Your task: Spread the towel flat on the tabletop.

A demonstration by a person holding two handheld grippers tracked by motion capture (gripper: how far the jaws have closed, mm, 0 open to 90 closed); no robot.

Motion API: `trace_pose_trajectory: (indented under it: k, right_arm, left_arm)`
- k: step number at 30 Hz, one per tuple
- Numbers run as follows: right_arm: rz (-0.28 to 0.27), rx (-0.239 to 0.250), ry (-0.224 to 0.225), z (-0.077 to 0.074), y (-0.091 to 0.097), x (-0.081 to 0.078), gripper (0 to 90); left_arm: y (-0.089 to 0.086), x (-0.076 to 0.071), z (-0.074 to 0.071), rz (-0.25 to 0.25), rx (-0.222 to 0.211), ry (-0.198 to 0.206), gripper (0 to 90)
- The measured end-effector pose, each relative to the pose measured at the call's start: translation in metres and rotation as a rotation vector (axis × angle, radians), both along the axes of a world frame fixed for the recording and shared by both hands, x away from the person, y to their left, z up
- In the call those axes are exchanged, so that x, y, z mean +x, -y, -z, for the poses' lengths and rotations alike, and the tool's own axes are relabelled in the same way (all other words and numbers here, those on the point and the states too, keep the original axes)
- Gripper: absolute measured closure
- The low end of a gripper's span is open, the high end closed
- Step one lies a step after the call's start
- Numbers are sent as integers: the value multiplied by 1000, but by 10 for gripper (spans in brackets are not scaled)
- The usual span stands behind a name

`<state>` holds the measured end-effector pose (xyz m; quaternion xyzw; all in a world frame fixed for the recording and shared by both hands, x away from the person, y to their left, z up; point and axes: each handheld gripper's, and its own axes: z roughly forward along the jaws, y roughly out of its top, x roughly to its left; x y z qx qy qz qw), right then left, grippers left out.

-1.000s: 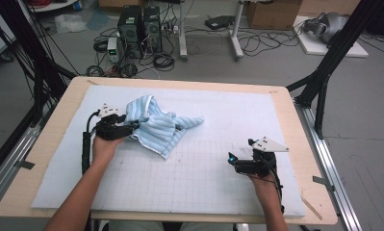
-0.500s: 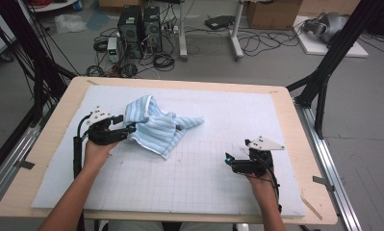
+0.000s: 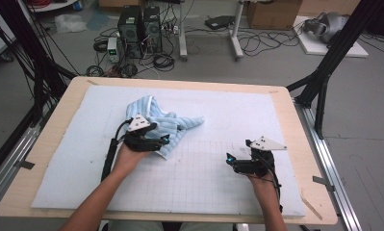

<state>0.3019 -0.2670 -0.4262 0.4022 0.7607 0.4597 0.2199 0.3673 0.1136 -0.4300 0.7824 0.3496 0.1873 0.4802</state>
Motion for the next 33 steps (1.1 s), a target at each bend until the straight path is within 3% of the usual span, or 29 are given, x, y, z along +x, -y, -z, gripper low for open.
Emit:
trace_pose_trajectory:
  k: [5,9,10,12,13,16,17,25,28,29,33]
  right_arm:
    - [1,8,-6,1,1,1,74]
    - [-1,1,-11,0,1,1,74]
    - [-1,1,-10,0,1,1,74]
    - [1,6,-10,0,2,1,74]
    - [3,9,-15,0,2,1,74]
    - [-1,-2,-17,1,2,2,74]
    - [-1,-5,-17,1,2,2,74]
    - [15,26,-12,-2,4,-2,74]
    - [16,28,-14,-3,3,-2,74]
    - [16,26,-15,-3,2,-2,74]
    - [6,38,-19,-4,-1,-2,74]
  left_arm:
    - [27,8,15,9,163,-34,272]
    - [34,14,16,26,169,-60,279]
    - [33,15,15,49,162,-65,355]
    - [30,15,14,91,156,-63,628]
    - [28,15,14,101,142,-76,733]
    - [23,16,14,122,109,-107,793]
    - [20,14,12,152,73,-123,798]
    - [0,-22,-7,361,-73,-117,806]
    - [-13,-32,-11,435,-158,-127,804]
    - [-18,-33,-11,451,-191,-133,804]
    - [-38,-35,-12,459,-219,-121,800]
